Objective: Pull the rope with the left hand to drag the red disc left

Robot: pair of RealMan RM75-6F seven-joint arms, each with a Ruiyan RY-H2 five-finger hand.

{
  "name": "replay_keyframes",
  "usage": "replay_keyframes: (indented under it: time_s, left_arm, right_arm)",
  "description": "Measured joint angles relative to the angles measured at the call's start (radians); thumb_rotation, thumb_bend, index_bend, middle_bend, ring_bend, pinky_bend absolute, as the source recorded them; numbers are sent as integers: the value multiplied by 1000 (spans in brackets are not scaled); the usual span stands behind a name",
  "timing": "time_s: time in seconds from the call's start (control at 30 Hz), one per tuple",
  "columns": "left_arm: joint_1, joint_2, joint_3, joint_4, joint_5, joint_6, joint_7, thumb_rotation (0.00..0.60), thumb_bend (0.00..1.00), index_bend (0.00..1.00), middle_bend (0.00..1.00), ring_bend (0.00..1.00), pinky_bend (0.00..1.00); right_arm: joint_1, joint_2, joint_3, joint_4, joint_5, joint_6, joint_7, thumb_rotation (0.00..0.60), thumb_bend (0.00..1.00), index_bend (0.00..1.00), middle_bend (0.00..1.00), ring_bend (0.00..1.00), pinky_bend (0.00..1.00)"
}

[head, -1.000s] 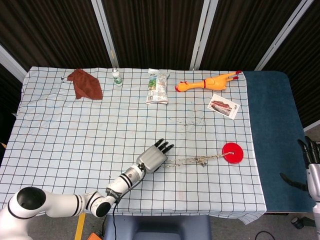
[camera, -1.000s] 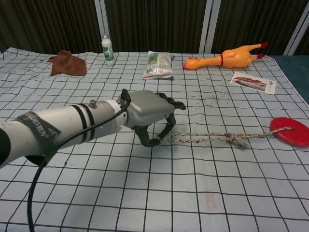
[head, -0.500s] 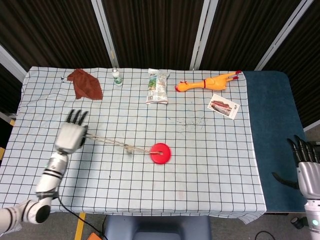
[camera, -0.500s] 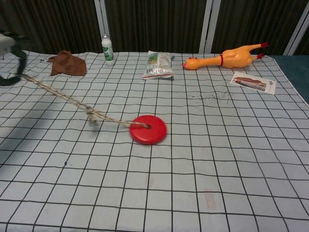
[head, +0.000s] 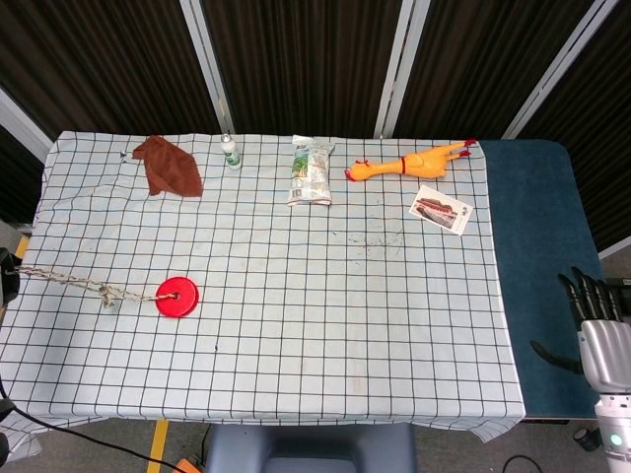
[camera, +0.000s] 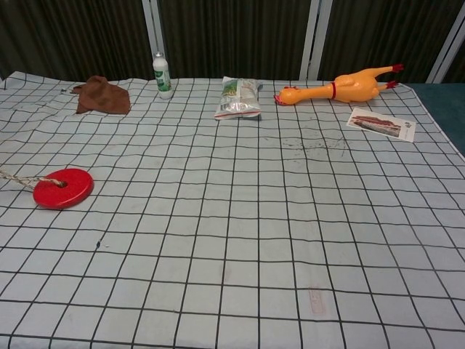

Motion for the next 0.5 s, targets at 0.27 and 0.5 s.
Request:
replay_keyframes:
  time_s: [0.27, 0.5]
  left_arm:
    - [10, -27, -29, -15, 79, 31, -39, 600, 759, 908, 192, 0, 123]
    - [-12, -163, -35, -19, 303, 74, -108, 600, 694, 787, 235, 42, 135]
  right_arm:
    - [0, -6, -5, -3, -3, 1, -9, 600, 245, 0, 0, 0, 0]
    - [0, -4, -5, -10, -2, 1, -10, 600, 245, 0, 0, 0, 0]
